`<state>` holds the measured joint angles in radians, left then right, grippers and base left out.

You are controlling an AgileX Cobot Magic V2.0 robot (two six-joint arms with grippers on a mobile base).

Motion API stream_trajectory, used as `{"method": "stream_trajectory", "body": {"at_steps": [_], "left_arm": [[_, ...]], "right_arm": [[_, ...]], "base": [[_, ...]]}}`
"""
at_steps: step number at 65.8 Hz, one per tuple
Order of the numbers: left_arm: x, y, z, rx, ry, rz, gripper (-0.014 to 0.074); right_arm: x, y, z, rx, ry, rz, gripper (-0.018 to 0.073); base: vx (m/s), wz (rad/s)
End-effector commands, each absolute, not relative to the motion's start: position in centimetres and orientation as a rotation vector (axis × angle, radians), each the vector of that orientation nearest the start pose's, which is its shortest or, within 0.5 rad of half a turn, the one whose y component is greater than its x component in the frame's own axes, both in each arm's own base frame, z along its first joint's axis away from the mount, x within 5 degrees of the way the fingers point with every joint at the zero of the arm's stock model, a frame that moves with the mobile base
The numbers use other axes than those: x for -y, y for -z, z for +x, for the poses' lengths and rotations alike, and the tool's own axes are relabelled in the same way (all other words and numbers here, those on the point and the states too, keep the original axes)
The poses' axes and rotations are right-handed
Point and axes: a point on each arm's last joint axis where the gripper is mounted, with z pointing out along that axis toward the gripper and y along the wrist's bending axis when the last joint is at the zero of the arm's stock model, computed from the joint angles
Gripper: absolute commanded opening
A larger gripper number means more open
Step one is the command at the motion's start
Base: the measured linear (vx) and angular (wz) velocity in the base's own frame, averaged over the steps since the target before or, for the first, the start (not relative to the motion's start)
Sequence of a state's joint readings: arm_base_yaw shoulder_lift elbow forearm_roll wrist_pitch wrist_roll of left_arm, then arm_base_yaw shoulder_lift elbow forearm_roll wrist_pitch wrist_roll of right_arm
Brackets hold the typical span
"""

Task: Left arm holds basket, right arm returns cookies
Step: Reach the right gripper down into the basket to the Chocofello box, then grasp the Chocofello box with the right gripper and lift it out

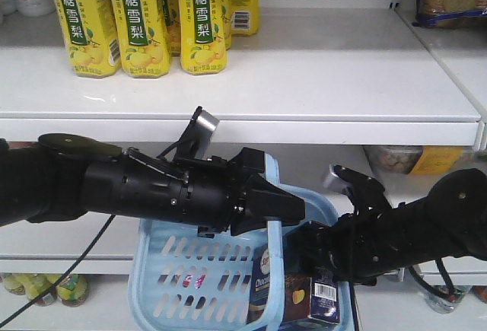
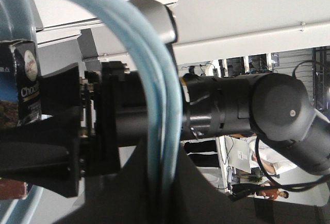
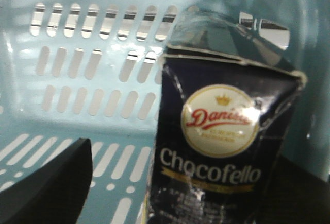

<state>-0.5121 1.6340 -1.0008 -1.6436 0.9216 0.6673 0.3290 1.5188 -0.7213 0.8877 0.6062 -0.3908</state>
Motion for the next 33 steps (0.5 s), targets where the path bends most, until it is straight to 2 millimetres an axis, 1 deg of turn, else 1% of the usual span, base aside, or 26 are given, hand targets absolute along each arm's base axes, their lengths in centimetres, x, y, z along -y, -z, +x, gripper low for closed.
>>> {"method": "stream_trajectory", "body": {"at_steps": [1,14,33], "left_arm": [[22.4,-30.0,25.7,-2.197,1.906,0.048,-0.0003],[22.4,-30.0,25.7,-2.197,1.906,0.048,-0.0003],[22.4,-30.0,25.7,-2.197,1.906,0.048,-0.0003]], "right_arm": [[-12.5,-19.3,24.6,-2.711,-0.818,-0.065,0.0524],[-12.6,-18.1,25.1,-2.729,-0.809,-0.027,0.0487],[-12.8,-16.6,25.8,-2.732,-0.791,-0.029,0.0418]], "base": [[0.0,0.0],[0.0,0.0],[0.0,0.0]]}}
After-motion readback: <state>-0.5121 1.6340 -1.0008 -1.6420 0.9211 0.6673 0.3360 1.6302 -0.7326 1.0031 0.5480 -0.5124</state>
